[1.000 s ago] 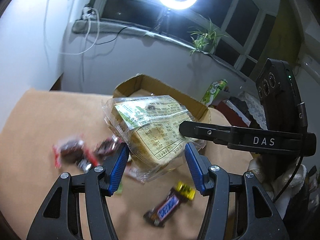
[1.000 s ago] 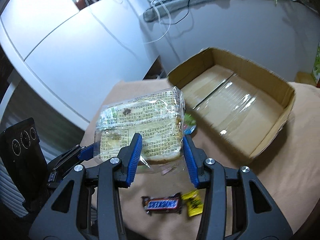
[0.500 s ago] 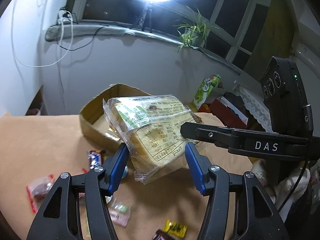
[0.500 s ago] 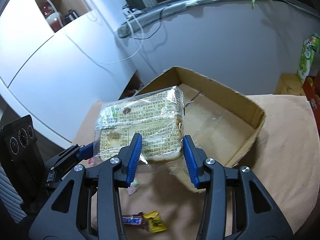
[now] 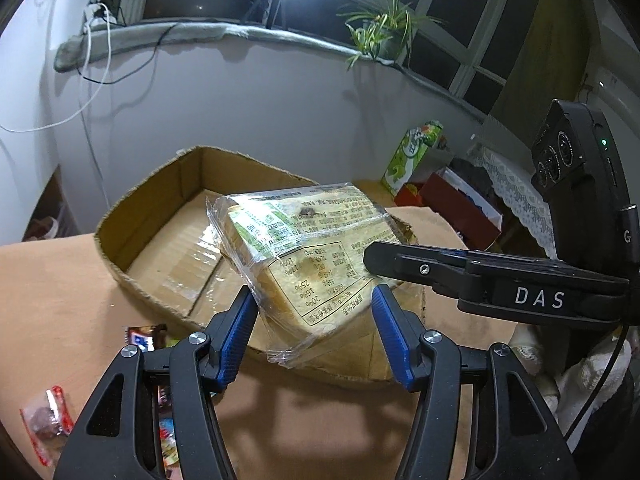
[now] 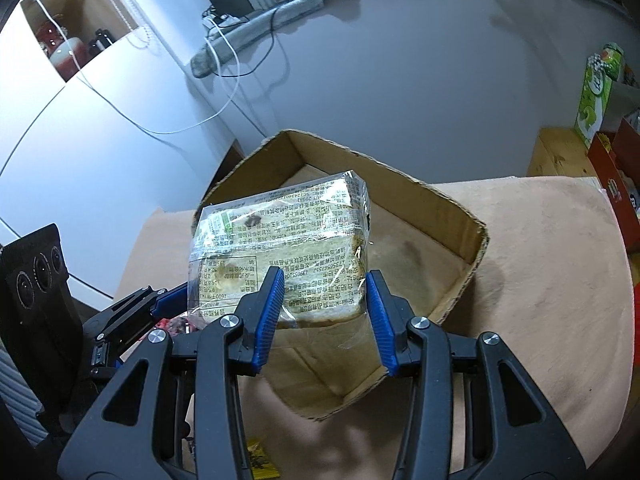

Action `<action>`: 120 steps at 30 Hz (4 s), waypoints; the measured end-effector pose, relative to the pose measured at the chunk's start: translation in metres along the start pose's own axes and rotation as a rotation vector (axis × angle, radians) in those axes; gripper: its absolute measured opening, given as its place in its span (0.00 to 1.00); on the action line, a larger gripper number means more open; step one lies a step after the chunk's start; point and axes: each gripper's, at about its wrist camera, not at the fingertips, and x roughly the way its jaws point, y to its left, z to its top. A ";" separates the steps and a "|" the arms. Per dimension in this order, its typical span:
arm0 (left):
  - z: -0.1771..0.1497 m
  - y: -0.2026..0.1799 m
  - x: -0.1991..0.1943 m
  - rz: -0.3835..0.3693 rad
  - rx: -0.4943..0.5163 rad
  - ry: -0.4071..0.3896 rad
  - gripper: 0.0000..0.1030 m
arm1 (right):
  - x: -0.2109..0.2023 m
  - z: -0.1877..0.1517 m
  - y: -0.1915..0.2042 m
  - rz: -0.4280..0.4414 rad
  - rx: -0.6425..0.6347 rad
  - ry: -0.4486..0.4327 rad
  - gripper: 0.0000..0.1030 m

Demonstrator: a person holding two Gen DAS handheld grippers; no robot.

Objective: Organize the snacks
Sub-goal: 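Lift the bread package with the left gripper and lower it into the cardboard box, then open the left gripper and move it back toward the Snickers bar, then grasp the Snickers bar with the left gripper while the right gripper grasps the yellow candy packet, then carry the Snickers bar and yellow packet over the box with both grippers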

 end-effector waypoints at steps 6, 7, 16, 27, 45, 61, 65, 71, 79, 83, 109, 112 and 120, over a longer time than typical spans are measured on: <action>0.001 -0.005 0.013 0.013 0.028 0.029 0.57 | 0.004 -0.004 -0.009 -0.023 0.002 0.014 0.43; 0.001 -0.006 0.015 0.023 0.035 0.036 0.57 | 0.006 -0.004 -0.010 -0.025 0.003 0.015 0.43; -0.002 -0.003 0.017 0.092 0.063 0.043 0.57 | 0.003 -0.004 -0.016 -0.052 0.017 -0.002 0.43; -0.002 0.001 -0.003 0.081 0.050 0.013 0.56 | -0.016 -0.013 0.004 -0.050 -0.018 -0.028 0.43; -0.049 0.025 -0.072 0.083 -0.009 -0.033 0.57 | -0.056 -0.092 0.060 -0.042 -0.165 -0.071 0.65; -0.122 0.037 -0.106 0.070 -0.068 -0.004 0.57 | -0.051 -0.157 0.074 -0.081 -0.245 -0.035 0.65; -0.138 0.035 -0.101 0.043 -0.085 0.024 0.57 | -0.044 -0.170 0.075 -0.095 -0.261 -0.010 0.65; -0.155 0.017 -0.091 0.048 -0.001 0.063 0.56 | -0.031 -0.184 0.077 -0.095 -0.304 0.043 0.65; -0.157 0.012 -0.072 0.056 0.062 0.107 0.56 | -0.015 -0.185 0.079 -0.106 -0.348 0.098 0.62; -0.160 0.008 -0.066 0.071 0.095 0.118 0.57 | -0.004 -0.183 0.078 -0.100 -0.360 0.130 0.55; -0.158 0.010 -0.058 0.062 0.072 0.099 0.26 | 0.010 -0.180 0.096 -0.139 -0.450 0.146 0.25; -0.157 0.012 -0.060 0.057 0.056 0.098 0.26 | 0.003 -0.178 0.096 -0.131 -0.441 0.131 0.25; -0.141 0.019 -0.071 0.044 0.028 0.061 0.26 | -0.019 -0.162 0.097 -0.113 -0.418 0.069 0.25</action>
